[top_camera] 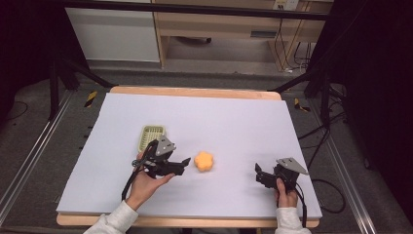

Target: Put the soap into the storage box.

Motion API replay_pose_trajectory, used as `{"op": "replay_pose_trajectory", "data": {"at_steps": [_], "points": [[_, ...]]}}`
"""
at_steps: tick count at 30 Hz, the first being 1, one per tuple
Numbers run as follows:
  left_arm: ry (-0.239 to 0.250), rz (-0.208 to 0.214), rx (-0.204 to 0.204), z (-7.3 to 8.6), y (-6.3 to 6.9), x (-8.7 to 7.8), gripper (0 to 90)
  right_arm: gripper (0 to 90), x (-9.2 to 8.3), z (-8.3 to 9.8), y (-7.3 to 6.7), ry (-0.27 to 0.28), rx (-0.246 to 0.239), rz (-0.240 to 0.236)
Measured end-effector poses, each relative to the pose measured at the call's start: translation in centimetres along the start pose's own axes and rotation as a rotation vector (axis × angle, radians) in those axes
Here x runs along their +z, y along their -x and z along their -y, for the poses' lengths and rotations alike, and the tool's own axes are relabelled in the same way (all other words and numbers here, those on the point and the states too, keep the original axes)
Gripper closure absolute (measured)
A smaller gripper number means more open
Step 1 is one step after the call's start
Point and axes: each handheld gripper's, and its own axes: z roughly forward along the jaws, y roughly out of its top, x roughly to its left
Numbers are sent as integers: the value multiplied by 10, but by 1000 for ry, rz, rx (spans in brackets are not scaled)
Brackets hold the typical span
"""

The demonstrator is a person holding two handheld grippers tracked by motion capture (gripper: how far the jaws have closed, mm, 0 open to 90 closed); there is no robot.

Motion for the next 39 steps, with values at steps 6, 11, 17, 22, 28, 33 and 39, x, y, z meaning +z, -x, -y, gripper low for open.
{"op": "replay_pose_trajectory", "data": {"at_steps": [6,11,17,22,28,33,39], "points": [[-28,24,17,-7,3,10,226,31,1,0,-1,-5,-5,-1],[-46,36,28,-11,6,16,221,30,1,0,-1,-6,-3,1],[-93,54,56,-16,11,29,220,29,1,0,-1,-7,-1,-1],[-126,73,74,-20,15,39,225,29,1,0,-1,-7,-4,-2],[-157,91,114,-27,22,49,228,29,2,0,-1,-17,-6,-8],[-181,105,122,-28,25,56,230,29,2,1,-1,-19,-10,-5],[-213,117,127,-25,29,65,224,30,3,0,-1,-25,-11,-3]]}}
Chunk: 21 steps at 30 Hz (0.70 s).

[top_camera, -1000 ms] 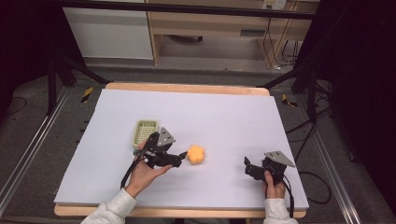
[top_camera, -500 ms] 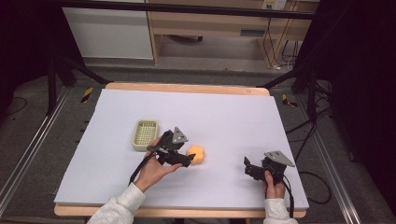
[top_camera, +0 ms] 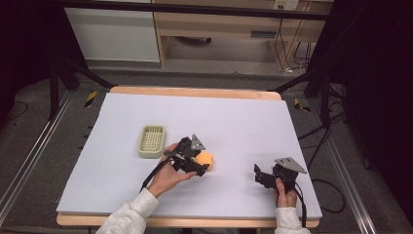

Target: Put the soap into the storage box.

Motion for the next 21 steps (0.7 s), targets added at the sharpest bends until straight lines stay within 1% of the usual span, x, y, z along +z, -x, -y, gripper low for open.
{"op": "replay_pose_trajectory", "data": {"at_steps": [3,4,8,11,13,17,21], "points": [[-12,-2,3,0,1,4,219,30,0,0,0,-4,-6,1],[-12,0,-2,0,1,6,218,30,0,0,-1,-6,-7,1],[-48,5,16,0,1,10,219,30,0,0,-1,-9,-9,0],[-63,6,24,0,2,13,219,31,1,0,-1,-11,-10,2],[-70,14,28,0,2,15,221,32,1,0,-1,-11,-13,-1],[-92,11,38,0,2,20,226,32,1,0,-1,-14,-14,-2],[-106,7,28,0,2,25,236,32,1,0,-1,-13,-14,-1]]}}
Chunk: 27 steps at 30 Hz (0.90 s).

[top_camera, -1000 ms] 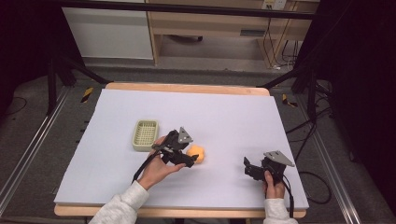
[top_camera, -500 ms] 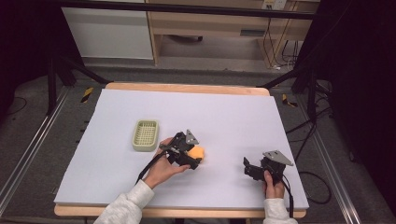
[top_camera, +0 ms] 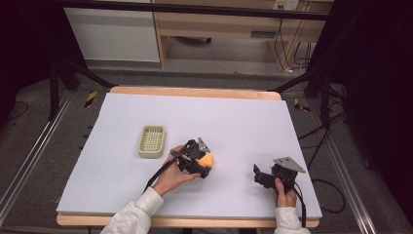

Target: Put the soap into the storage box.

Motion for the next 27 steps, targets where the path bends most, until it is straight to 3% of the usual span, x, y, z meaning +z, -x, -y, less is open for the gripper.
{"op": "replay_pose_trajectory", "data": {"at_steps": [18,27], "points": [[-37,24,5,1,-3,7,250,32,1,0,-1,-6,-8,2],[-54,15,6,2,-2,1,300,31,1,0,-1,-7,-8,0]]}}
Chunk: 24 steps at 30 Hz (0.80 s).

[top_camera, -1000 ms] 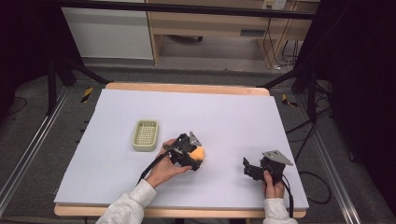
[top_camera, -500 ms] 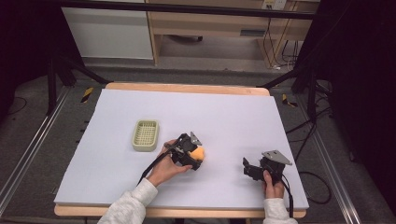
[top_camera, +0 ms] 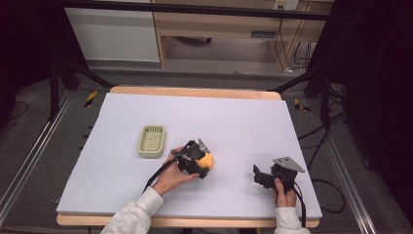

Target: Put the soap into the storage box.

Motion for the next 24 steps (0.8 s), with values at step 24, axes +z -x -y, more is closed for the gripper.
{"op": "replay_pose_trajectory", "data": {"at_steps": [24], "points": [[31,-11,19,-6,-3,4,168,32,0,0,0,-3,0,-3]]}}
